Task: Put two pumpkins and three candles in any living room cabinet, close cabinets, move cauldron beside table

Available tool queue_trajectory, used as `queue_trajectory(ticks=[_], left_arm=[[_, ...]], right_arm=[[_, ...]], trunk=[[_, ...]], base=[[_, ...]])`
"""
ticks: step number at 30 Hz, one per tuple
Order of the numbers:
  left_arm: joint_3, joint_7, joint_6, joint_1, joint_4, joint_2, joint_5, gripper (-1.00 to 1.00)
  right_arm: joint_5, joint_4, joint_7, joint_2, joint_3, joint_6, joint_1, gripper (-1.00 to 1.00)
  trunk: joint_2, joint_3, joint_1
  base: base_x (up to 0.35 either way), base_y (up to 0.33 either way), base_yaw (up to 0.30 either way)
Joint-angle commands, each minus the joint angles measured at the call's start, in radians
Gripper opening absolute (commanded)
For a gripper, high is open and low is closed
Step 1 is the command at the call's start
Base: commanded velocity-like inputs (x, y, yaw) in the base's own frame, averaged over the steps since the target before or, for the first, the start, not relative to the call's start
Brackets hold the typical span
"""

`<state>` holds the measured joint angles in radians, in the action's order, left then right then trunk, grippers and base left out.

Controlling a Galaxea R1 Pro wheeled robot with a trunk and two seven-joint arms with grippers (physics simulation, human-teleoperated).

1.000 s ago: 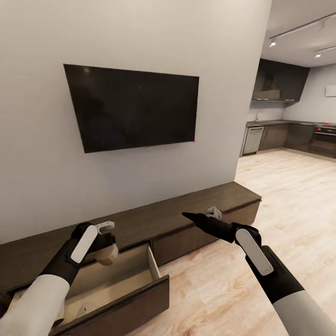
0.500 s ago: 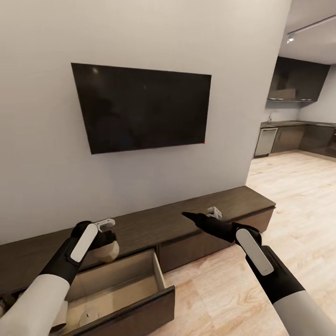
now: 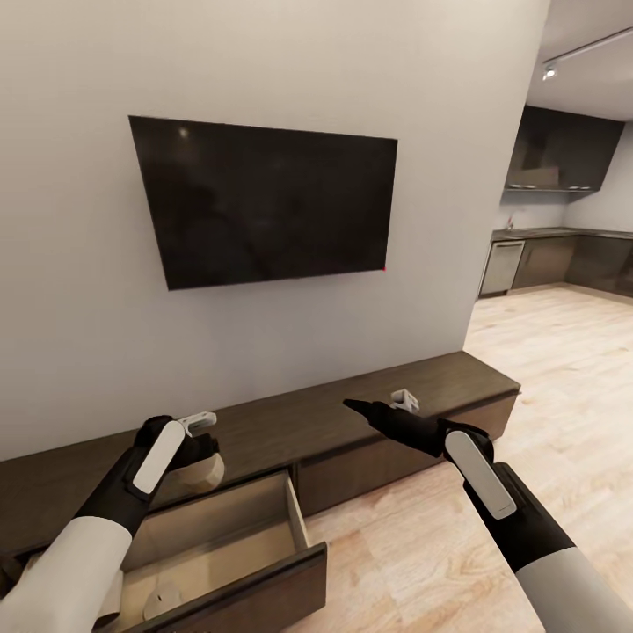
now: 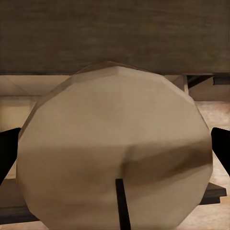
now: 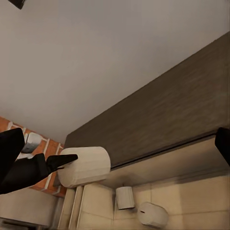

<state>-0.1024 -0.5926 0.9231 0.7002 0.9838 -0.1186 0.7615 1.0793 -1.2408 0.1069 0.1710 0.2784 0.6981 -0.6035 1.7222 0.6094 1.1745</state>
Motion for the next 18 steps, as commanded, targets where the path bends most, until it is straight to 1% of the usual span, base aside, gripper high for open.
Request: queue_trajectory(ticks=[1, 18], left_arm=[[-0.003, -0.01, 0.0, 0.001, 0.001, -0.001, 0.01, -1.0], [-0.003, 0.0, 0.001, 0.001, -0.003, 0.001, 0.02, -1.0]], right_arm=[[-0.002, 0.0, 0.004, 0.001, 0.001, 0.002, -0.001, 1.0], [-0.001, 0.0, 0.009, 0.005, 0.001, 0.001, -0.001, 1.0]], trunk=[[0.008, 0.004, 0.004], [0.127, 0.058, 0.069]], base=[[0.0, 0.0, 0.0], [0.0, 0.0, 0.0]])
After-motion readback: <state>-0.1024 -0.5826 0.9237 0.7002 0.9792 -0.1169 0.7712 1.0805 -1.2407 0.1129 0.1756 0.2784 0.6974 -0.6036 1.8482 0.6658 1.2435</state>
